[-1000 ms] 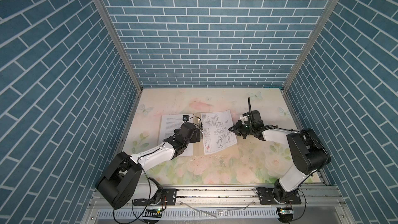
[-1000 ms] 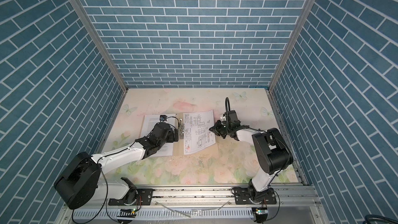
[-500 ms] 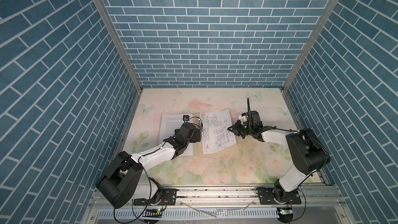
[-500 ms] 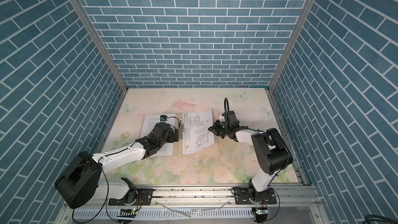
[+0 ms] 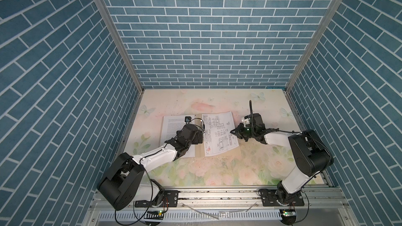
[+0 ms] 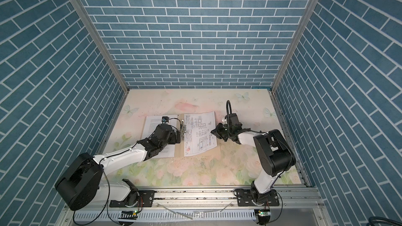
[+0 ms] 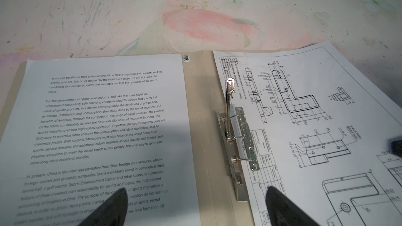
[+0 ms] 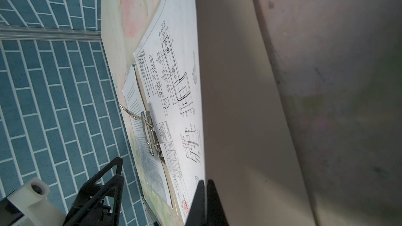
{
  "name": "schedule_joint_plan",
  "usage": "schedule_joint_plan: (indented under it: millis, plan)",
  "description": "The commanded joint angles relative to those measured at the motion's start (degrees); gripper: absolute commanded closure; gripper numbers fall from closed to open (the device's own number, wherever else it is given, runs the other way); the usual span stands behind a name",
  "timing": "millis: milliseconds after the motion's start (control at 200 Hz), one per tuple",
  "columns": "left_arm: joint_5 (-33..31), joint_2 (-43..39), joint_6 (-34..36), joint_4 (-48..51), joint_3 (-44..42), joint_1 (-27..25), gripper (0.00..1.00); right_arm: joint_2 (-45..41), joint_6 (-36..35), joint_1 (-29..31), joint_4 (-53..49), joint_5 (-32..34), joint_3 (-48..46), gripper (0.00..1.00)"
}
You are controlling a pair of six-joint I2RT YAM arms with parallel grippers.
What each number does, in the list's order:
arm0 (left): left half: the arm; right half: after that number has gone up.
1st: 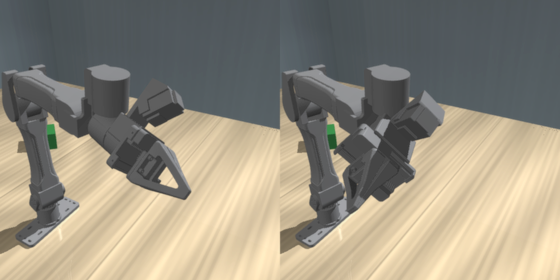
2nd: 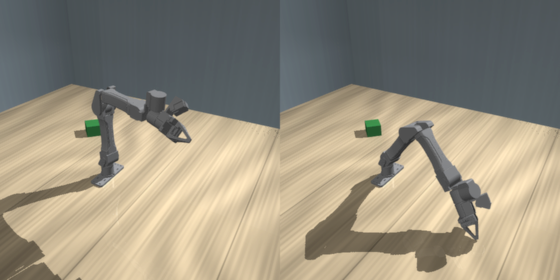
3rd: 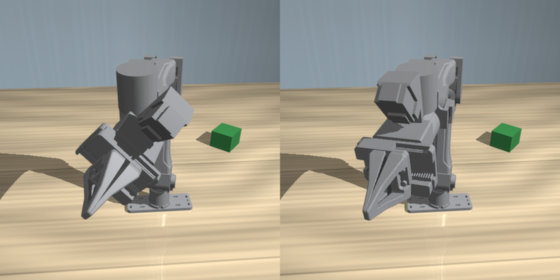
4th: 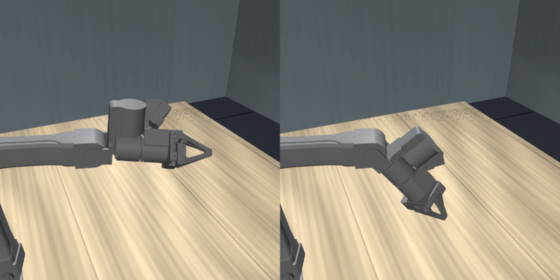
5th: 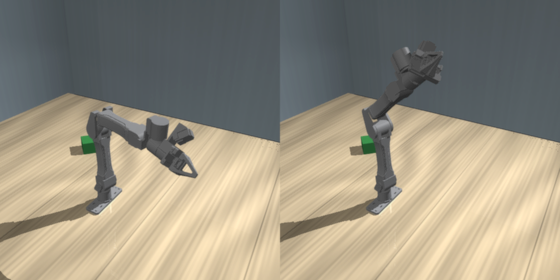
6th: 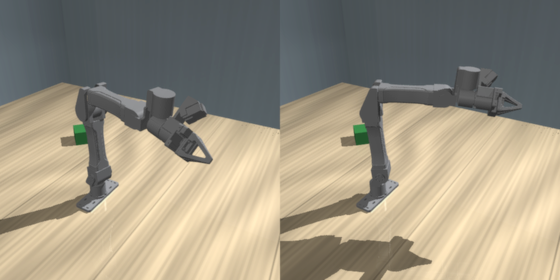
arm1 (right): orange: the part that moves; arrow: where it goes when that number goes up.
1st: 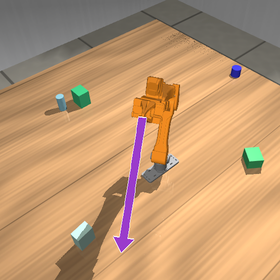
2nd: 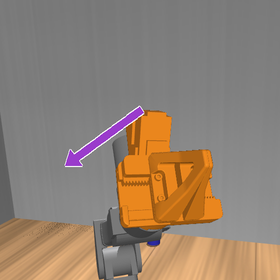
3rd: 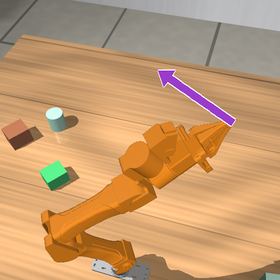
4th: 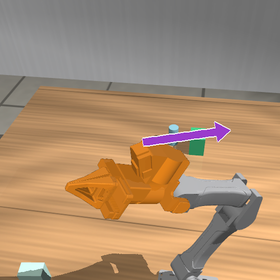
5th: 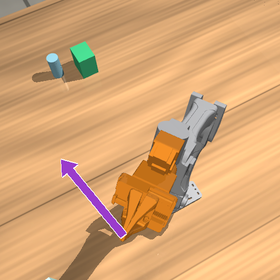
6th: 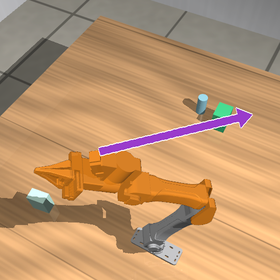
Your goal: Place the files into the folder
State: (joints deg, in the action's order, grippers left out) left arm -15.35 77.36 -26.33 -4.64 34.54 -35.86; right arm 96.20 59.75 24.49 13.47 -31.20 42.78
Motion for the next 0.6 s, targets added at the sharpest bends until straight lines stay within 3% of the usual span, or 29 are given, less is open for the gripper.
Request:
schedule_joint_plan:
  millis: [0, 70, 315, 595]
  plan:
    - [-0.29, -0.40, -0.04, 0.34, -0.78, 0.44, 0.00, -1.69, -0.16, 0.29, -1.79, 1.63, -0.60, 0.80]
    - [0.05, -0.39, 0.00, 0.01, -0.79, 0.43, 0.00, -2.07, -0.81, 0.29, -3.00, 2.39, -0.52, 0.67]
    - [5.18, 0.39, 0.52, -4.71, -1.12, 0.44, 0.00, -4.27, -5.91, 0.18, -11.09, 6.89, 1.54, 0.43]
    - [17.20, 4.23, 0.93, -9.20, 0.20, 3.04, 0.00, -5.77, -11.22, -0.06, -18.49, 12.35, 2.97, 0.37]
